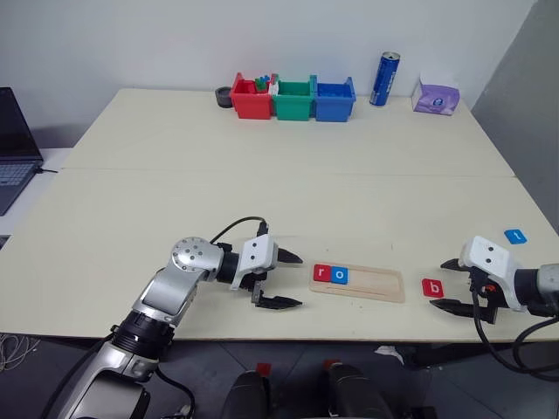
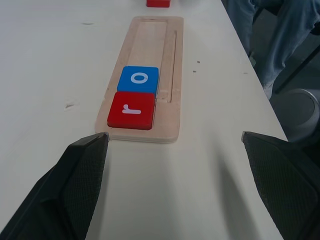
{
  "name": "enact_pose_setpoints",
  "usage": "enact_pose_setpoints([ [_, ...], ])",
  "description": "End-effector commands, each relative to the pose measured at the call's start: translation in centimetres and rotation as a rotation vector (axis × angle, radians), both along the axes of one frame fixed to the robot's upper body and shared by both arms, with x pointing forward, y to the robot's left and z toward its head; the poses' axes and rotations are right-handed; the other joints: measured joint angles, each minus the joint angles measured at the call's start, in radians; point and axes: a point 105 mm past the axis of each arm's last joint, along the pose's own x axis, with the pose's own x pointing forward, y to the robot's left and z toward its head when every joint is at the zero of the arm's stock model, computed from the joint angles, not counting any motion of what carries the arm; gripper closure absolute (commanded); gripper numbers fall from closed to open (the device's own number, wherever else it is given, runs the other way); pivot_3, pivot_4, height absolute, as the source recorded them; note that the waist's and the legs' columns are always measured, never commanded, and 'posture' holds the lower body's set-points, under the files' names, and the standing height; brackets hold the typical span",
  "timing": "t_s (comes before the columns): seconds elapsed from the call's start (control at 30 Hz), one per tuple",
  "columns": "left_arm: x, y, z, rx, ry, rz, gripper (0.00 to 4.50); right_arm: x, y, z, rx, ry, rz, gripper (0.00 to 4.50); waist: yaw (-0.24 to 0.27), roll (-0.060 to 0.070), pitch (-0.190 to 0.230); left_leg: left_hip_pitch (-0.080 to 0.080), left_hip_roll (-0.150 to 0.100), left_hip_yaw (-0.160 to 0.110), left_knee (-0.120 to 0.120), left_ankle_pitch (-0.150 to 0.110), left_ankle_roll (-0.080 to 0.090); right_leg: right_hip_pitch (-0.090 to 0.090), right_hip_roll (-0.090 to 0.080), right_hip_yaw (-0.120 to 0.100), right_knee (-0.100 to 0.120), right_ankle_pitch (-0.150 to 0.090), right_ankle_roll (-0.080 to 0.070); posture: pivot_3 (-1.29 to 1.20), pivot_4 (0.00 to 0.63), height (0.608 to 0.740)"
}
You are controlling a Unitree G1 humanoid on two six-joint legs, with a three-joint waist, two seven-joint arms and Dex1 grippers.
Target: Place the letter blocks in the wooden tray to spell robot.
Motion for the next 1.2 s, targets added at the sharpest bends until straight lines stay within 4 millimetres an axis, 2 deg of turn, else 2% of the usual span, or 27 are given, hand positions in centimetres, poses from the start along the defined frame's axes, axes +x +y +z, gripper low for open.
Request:
enact_pose_setpoints([
  [0.03,0.0,-0.3,0.8,-0.004,-0.044,-0.014,0.0,0.4,-0.2,-0.2,-0.03,0.021,0.049,0.04,0.0,0.0,0.0,0.0,0.0,0.0,0.0,0.0,0.0,0.0,0.0,0.0,0.0,0.0,0.0,0.0,0.15,0.74],
  [0.2,0.0,-0.3,1.0,-0.004,-0.048,-0.005,0.0,0.7,0.0,-1.2,-0.035,0.058,0.076,0.04,0.0,0.0,0.0,0.0,0.0,0.0,0.0,0.0,0.0,0.0,0.0,0.0,0.0,0.0,0.0,0.0,0.15,0.74],
  [0.23,0.0,-0.2,1.0,-0.004,-0.048,-0.003,0.0,0.8,0.1,-1.3,-0.029,0.06,0.076,0.2,0.001,0.0,0.0,0.0,0.0,0.0,0.0,0.0,0.0,0.0,0.0,0.0,0.0,0.0,0.0,0.0,0.15,0.74],
  [0.33,-0.1,-0.2,1.0,-0.003,-0.048,0.003,0.0,0.8,0.2,-1.6,-0.029,0.064,0.081,0.92,0.001,0.0,0.0,0.0,0.0,0.0,0.0,0.0,0.0,0.0,0.0,0.0,0.001,0.0,0.0,0.0,0.15,0.74],
  [0.53,-0.2,0.0,0.9,0.0,-0.044,0.015,0.0,0.9,1.0,-0.7,-0.014,0.034,0.103,3.06,0.001,0.0,0.0,0.0,0.001,-0.001,0.0,0.0,0.0,0.0,0.0,0.0,0.001,0.0,0.0,0.0,0.15,0.74],
  [0.63,-0.2,0.1,0.8,0.002,-0.043,0.019,0.0,0.9,2.5,0.7,-0.007,-0.003,0.158,3.04,0.001,0.001,0.0,0.0,0.001,-0.001,0.0,0.0,0.0,0.0,0.0,0.0,0.001,0.0,0.0,0.0,0.15,0.74],
  [0.77,-0.1,0.2,0.8,0.002,-0.045,0.031,0.0,1.3,6.0,2.1,0.046,-0.068,0.222,3.04,-0.003,0.001,0.0,0.001,0.001,-0.002,0.0,0.0,0.0,0.0,0.0,0.001,0.002,0.0,0.0,0.0,0.15,0.74],
  [0.97,0.1,0.3,0.8,0.003,-0.049,0.046,0.0,1.9,8.9,2.1,0.064,-0.08,0.238,3.04,0.002,0.001,0.0,0.0,0.001,-0.002,0.001,0.0,0.0,0.0,0.0,0.0,0.001,0.0,0.0,0.0,0.15,0.74],
  [1.2,-0.1,0.1,1.0,-0.018,-0.041,0.05,0.0,2.6,11.0,1.0,0.062,-0.062,0.256,3.04,0.002,0.001,0.0,0.0,0.001,-0.002,0.001,0.0,0.0,-0.001,-0.001,0.0,0.001,0.0,0.0,0.0,0.15,0.74],
])
